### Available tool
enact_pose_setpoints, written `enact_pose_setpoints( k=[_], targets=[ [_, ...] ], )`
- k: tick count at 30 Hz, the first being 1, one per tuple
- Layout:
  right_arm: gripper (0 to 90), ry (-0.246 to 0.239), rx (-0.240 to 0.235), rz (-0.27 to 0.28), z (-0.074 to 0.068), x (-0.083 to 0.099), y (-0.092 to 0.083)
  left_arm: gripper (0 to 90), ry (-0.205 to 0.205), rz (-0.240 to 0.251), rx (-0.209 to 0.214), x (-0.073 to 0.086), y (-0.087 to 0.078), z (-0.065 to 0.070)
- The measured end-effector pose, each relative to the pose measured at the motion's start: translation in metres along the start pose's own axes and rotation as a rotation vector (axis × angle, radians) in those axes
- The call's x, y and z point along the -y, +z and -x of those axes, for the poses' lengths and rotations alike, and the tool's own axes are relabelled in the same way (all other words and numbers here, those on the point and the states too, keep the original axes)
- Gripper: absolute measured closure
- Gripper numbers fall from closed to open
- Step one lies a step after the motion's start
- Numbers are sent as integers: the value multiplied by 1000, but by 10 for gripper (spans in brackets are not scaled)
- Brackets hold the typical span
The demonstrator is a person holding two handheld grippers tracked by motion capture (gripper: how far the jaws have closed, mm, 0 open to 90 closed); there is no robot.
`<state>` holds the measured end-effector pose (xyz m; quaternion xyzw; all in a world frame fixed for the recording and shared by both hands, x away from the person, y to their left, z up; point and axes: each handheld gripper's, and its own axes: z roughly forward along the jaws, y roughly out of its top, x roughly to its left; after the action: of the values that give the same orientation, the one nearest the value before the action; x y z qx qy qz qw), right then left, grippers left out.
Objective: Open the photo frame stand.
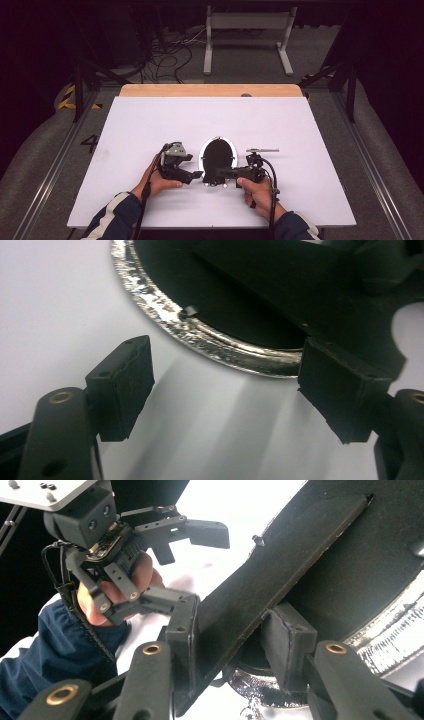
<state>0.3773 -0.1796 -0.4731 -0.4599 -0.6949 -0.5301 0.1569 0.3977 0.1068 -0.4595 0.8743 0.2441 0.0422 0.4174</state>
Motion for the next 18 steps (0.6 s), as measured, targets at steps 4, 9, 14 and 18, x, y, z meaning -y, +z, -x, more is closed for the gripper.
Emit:
enact_pose_setpoints(
  k=[4,9,14,18],
  targets=[
    [635,-10,-13,0,-1,1,-2,221,-18,11,5,0,-1,-1],
    [672,-40,-22,-7,-2,0,-2,213,-39,-3,40,2,3,-4],
    [691,-68,-26,-7,-3,0,-3,227,-36,-4,55,1,5,-6],
    [695,-78,-22,-8,-4,0,-3,239,-45,8,61,-2,5,-8]
  ],
)
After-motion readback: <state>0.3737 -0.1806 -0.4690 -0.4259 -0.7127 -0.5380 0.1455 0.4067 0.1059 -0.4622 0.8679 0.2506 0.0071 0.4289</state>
